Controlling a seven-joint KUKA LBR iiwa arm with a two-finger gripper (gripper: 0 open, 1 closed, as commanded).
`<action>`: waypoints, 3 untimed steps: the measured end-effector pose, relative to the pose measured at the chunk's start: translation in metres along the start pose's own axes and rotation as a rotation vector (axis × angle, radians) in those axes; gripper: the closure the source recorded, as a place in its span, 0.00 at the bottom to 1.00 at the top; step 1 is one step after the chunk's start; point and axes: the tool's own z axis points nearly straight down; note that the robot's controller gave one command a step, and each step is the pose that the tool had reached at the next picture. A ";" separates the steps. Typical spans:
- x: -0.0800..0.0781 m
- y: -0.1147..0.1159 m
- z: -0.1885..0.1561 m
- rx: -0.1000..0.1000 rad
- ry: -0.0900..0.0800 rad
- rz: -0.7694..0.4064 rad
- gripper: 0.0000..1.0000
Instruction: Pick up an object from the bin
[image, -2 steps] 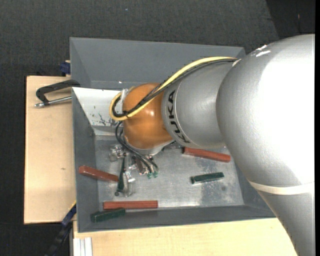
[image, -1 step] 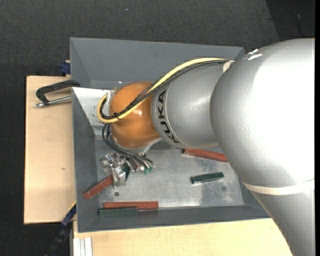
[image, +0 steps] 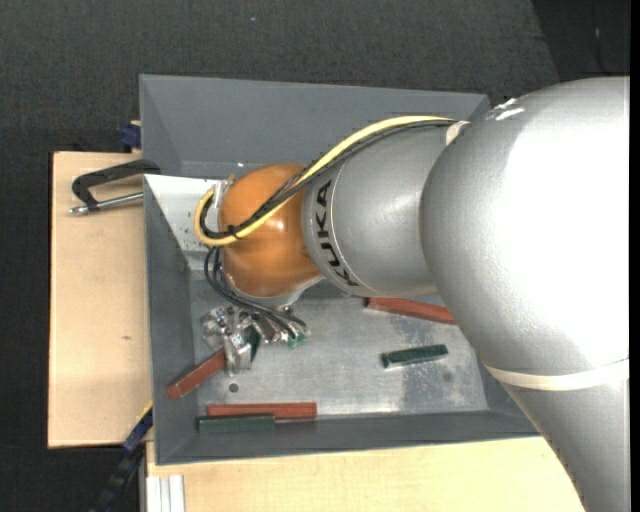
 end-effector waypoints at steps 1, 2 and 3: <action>-0.003 -0.012 -0.172 0.002 -0.006 0.008 1.00; -0.002 -0.012 -0.169 0.000 -0.001 0.008 0.00; -0.002 -0.012 -0.169 0.000 -0.001 0.008 0.00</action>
Offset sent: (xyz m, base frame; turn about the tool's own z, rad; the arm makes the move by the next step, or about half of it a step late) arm 0.0000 0.0000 0.0000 0.0000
